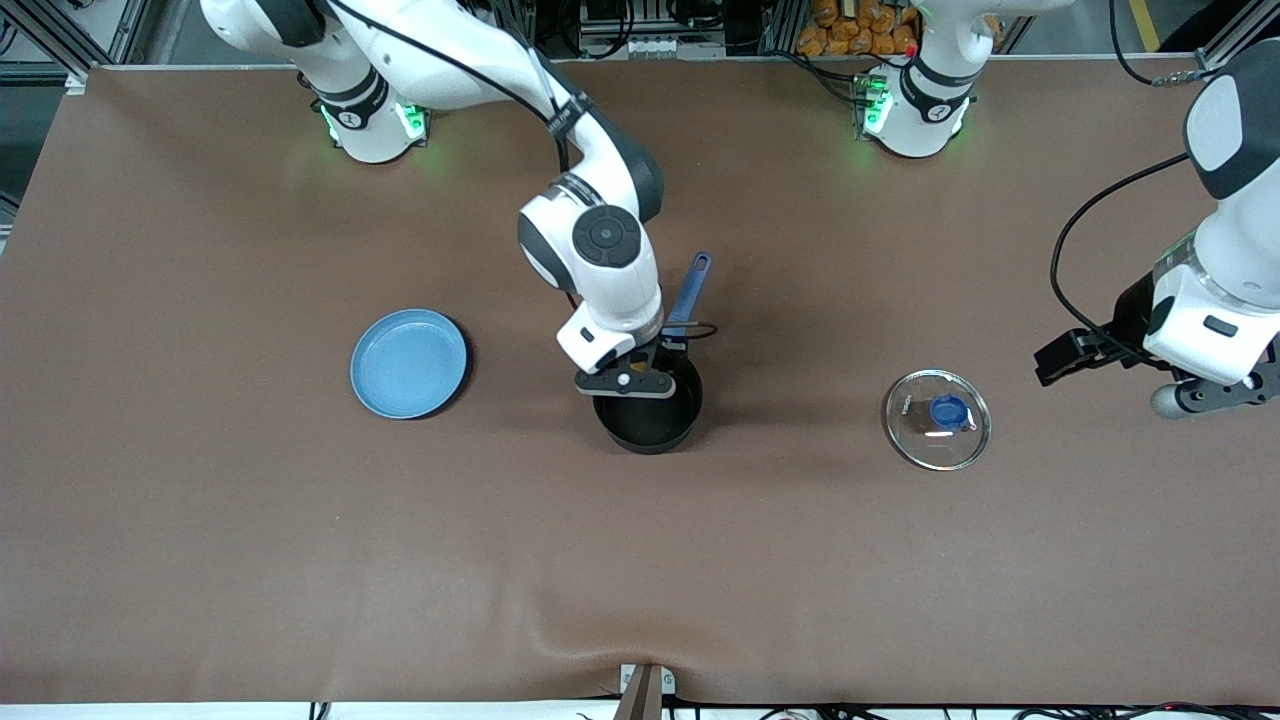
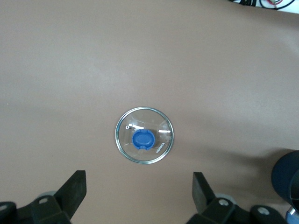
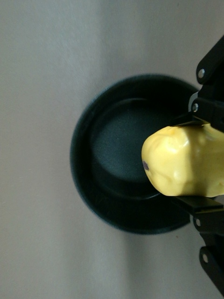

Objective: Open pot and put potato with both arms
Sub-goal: 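Lower the potato into the saucepan and open the right gripper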

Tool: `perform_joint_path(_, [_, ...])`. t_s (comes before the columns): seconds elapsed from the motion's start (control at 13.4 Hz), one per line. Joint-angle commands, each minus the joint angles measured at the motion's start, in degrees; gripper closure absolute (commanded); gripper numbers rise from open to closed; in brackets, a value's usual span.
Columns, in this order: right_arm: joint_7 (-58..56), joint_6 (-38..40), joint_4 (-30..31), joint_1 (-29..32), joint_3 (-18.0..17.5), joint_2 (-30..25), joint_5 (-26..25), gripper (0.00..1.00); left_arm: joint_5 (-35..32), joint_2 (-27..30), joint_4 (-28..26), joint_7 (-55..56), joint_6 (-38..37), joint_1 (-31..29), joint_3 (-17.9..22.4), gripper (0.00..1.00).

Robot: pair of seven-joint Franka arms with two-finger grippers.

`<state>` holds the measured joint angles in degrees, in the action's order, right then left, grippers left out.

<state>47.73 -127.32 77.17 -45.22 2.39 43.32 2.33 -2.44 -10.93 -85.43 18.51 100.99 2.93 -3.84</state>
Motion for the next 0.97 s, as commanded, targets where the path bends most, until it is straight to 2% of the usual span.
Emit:
perform_joint_path(0.0, [1.2,-3.2,-3.0,-0.8,0.9,3.9,0.5,1.0,1.0,2.8,0.4,-1.5,-2.1,-0.6,-0.4,0.0])
perform_joint_path(0.22, [1.4,-7.4,-3.1,-1.7,0.9,6.9,0.4,1.0,1.5,4.4,0.4,-2.6,-4.0,-0.7,-0.3,0.0])
perform_joint_path(0.45, [1.4,-8.2,-3.0,-1.7,0.9,8.1,0.4,1.0,2.1,5.5,0.4,-3.5,-5.1,-1.1,-0.2,0.0])
perform_joint_path(0.52, [1.2,-8.3,-3.1,-1.7,0.9,8.2,0.4,0.72,2.2,5.7,0.4,-3.7,-5.5,-1.1,-0.1,0.0])
perform_joint_path(0.6, [1.4,-8.3,-3.1,-1.7,0.9,8.3,0.4,0.09,2.2,6.1,0.4,-3.8,-5.9,-1.1,-0.1,0.0])
perform_joint_path(0.67, [1.3,-8.4,-3.1,-1.7,0.9,8.2,0.3,0.0,2.1,6.7,0.4,-3.8,-6.3,-1.2,0.0,0.0])
perform_joint_path(0.9, [1.0,-7.6,-3.1,-1.1,0.9,6.7,0.5,0.0,2.2,8.5,0.3,-4.0,-8.4,-2.0,0.1,0.0])
